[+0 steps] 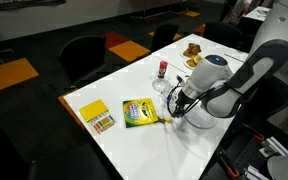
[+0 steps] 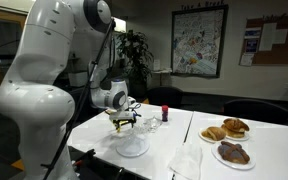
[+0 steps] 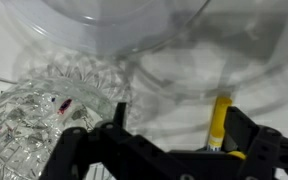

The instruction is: Pick up two of the crayons and put them to the right

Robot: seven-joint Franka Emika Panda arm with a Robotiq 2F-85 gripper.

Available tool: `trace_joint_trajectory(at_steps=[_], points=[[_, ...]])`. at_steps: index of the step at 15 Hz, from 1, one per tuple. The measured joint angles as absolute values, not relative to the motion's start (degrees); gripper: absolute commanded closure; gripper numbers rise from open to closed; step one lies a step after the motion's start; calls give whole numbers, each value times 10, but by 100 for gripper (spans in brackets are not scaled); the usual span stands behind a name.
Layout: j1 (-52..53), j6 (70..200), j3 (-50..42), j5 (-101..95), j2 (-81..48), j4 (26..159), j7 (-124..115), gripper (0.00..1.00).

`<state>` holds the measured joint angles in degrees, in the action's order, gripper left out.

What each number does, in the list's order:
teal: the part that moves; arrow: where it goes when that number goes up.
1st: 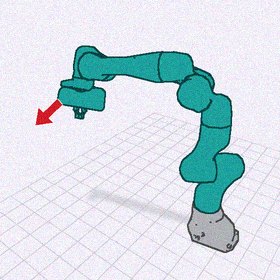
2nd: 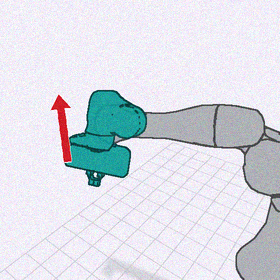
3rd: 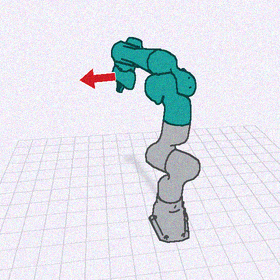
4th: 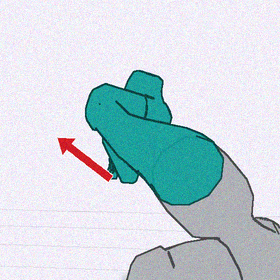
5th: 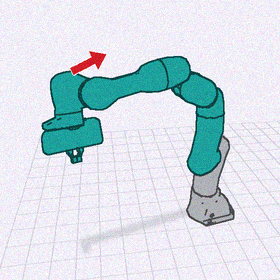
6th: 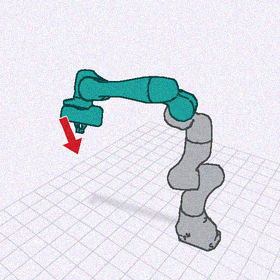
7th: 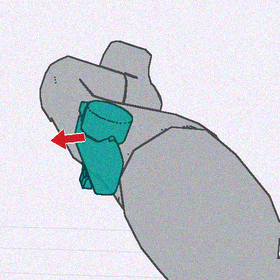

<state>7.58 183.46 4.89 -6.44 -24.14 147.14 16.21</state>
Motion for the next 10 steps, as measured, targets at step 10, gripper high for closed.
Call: trace_joint_trajectory(at_steps=[10], points=[[-42, 1845, 172, -85, -283, 1425, 160, 0]])
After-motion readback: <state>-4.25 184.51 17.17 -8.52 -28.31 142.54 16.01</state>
